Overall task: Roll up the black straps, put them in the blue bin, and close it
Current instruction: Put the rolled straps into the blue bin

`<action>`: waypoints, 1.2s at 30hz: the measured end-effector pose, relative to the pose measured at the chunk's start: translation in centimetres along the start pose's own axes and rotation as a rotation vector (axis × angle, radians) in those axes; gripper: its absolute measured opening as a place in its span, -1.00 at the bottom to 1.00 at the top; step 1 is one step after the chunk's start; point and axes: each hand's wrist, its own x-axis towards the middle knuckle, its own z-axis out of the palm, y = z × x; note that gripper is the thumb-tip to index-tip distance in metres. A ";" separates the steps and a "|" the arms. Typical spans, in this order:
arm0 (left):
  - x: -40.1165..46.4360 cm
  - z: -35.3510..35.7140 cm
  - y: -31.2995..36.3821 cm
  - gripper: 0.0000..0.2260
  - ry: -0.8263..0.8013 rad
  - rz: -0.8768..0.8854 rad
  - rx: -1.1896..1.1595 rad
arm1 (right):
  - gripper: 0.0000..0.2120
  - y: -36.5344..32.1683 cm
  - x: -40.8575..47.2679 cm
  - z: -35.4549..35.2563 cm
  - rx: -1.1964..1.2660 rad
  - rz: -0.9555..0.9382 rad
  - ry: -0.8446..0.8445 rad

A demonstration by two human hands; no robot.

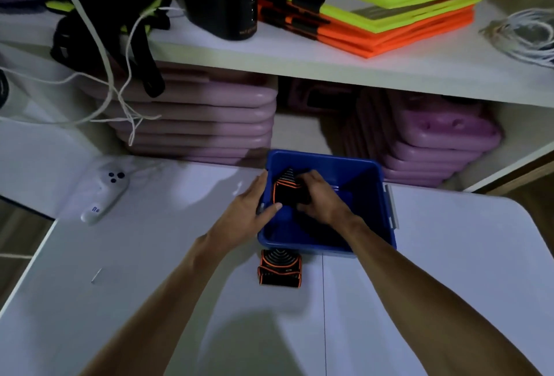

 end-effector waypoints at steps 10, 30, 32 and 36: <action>-0.8 -0.7 1.8 -0.43 0.006 0.036 -0.066 | -0.22 -0.3 -0.4 0.7 -0.021 0.030 0.059; -12.1 7.5 -2.5 -0.50 0.045 0.058 0.231 | -0.18 -0.6 -17.4 10.1 0.112 -0.006 0.092; -12.2 7.5 -2.3 -0.56 0.036 0.074 0.235 | -0.28 -0.9 -17.0 10.7 0.130 0.017 0.142; -13.6 7.0 -1.3 -0.58 0.039 0.123 0.213 | -0.44 -1.1 -17.9 9.9 0.190 -0.015 0.168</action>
